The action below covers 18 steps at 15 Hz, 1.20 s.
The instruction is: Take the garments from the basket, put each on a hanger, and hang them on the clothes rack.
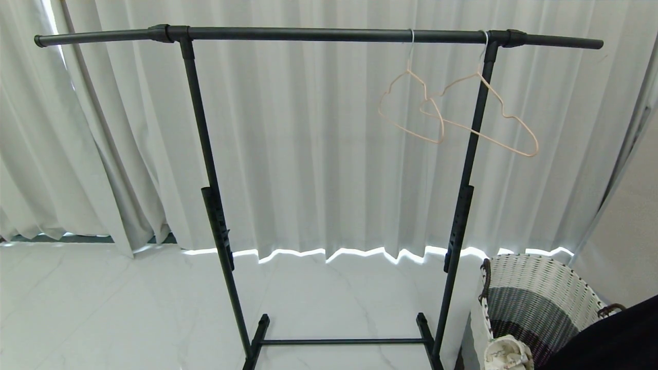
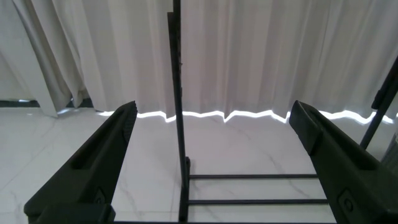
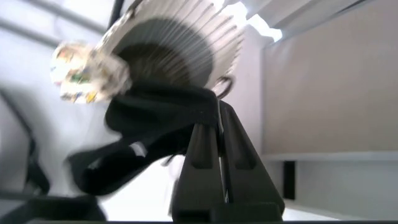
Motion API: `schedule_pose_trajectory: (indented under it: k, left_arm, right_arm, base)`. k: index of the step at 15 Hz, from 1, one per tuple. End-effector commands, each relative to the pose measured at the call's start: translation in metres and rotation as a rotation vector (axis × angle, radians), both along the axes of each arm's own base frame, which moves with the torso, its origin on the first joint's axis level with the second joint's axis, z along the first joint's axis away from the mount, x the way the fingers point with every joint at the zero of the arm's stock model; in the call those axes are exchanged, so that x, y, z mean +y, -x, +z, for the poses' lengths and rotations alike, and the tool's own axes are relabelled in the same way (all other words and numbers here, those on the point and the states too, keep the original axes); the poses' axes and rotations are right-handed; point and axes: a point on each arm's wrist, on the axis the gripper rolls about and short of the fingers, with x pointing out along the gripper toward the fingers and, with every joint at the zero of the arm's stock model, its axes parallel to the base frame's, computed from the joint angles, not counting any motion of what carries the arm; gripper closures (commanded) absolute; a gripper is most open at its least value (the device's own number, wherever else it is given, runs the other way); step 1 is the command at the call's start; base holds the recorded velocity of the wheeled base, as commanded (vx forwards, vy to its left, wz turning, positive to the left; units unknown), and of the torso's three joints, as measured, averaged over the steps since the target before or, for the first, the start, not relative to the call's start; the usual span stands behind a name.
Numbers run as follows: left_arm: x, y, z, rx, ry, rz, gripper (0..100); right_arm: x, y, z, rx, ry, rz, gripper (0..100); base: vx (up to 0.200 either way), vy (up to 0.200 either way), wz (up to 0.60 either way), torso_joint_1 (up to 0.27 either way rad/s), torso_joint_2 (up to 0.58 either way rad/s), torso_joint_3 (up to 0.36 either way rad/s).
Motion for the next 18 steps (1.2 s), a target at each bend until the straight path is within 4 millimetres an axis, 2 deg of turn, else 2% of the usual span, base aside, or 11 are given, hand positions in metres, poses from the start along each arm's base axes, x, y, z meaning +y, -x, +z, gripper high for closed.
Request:
schedule_pose_trajectory:
  k: [1, 8, 11, 14, 18]
  left_arm:
    - [0.000, 0.000, 0.000, 0.000, -0.001, 0.001, 0]
    - [0.000, 0.000, 0.000, 0.000, 0.001, -0.001, 0]
    - [0.000, 0.000, 0.000, 0.000, 0.001, 0.001, 0]
    - [0.000, 0.000, 0.000, 0.000, 0.001, 0.001, 0]
    - [0.000, 0.000, 0.000, 0.000, 0.001, 0.001, 0]
  right_arm:
    - [0.002, 0.007, 0.007, -0.044, 0.011, 0.002, 100]
    - [0.005, 0.008, 0.008, -0.052, 0.010, 0.038, 100]
    - [0.012, 0.006, 0.009, -0.056, -0.003, 0.118, 100]
    - [0.030, 0.001, 0.007, -0.028, -0.103, 0.266, 100]
    - [0.066, -0.011, -0.002, 0.095, -0.222, 0.474, 100]
  base:
    - [-0.200, 0.000, 0.00, 0.002, 0.00, 0.007]
    - [-0.200, 0.000, 0.00, 0.002, 0.00, 0.002]
    - [-0.133, 0.000, 0.00, 0.000, 0.00, 0.005]
    - [0.000, 0.000, 0.00, 0.000, 0.00, 0.000]
    - [0.000, 0.000, 0.00, 0.000, 0.00, 0.000]
